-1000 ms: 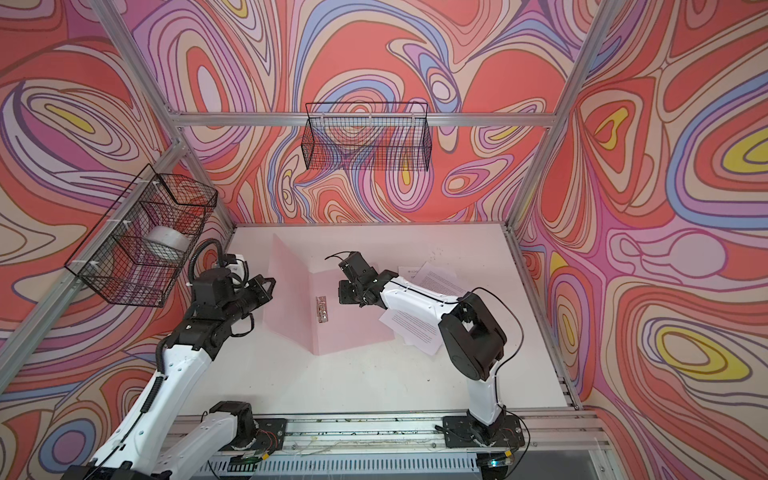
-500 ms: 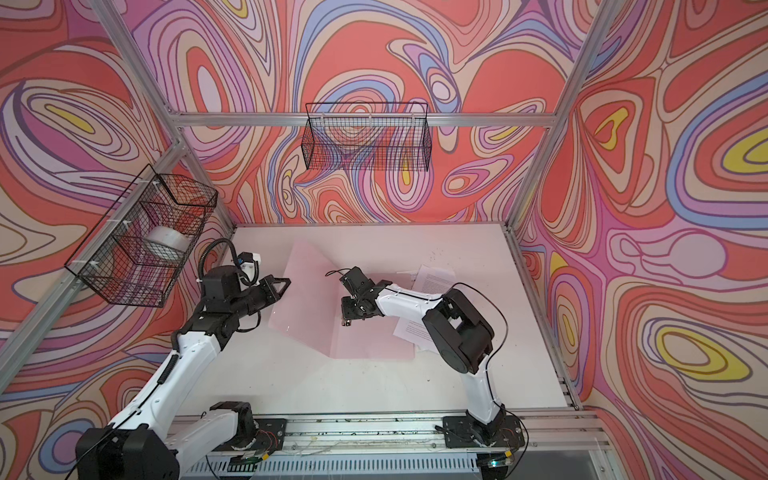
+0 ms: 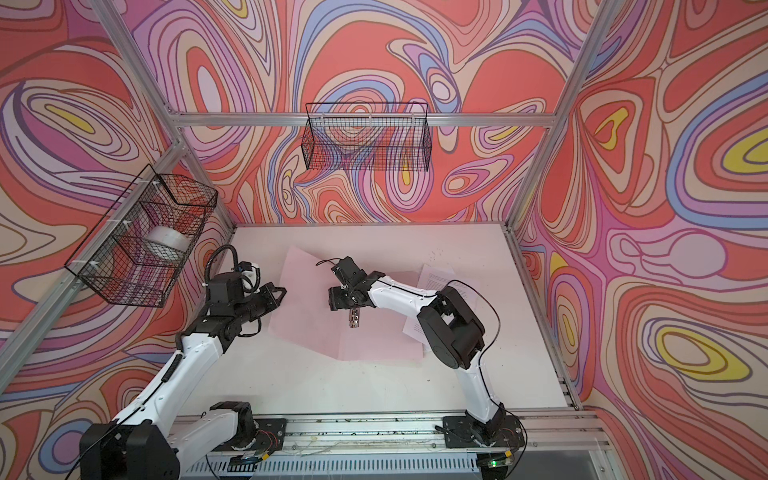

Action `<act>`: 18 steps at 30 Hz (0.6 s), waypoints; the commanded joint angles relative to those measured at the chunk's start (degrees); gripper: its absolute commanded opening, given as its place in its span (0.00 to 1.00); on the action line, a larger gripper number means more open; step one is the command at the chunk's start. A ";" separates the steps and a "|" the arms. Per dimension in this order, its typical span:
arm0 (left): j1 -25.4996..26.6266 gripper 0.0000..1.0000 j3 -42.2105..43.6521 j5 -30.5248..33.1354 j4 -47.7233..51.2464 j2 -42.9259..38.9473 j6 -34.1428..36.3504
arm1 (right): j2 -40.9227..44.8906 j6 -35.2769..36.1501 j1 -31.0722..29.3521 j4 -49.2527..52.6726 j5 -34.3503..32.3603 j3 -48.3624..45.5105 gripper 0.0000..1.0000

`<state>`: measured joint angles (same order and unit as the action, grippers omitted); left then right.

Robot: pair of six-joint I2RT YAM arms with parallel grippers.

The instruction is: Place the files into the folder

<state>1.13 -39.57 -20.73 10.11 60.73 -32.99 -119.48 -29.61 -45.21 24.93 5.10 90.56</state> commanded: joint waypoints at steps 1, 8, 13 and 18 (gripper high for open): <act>-0.16 0.00 0.41 3.44 2.77 -0.38 0.96 | -2.25 3.01 -0.82 3.18 -4.66 2.86 0.73; -0.16 0.00 -0.60 9.92 8.35 -2.61 0.96 | -7.34 4.16 -3.30 14.78 -18.34 11.42 0.73; -0.16 0.00 -1.68 17.35 12.96 -7.83 1.01 | -7.69 3.20 -3.27 13.17 -17.03 8.54 0.73; -0.16 0.31 -2.48 18.62 13.91 -7.02 0.48 | -8.98 2.67 -4.53 12.55 -16.44 8.50 0.73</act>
<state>1.13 -40.66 -5.72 20.91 52.62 -32.77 -126.58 -26.50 -48.82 36.97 -9.89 99.42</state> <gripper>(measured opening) 0.226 0.734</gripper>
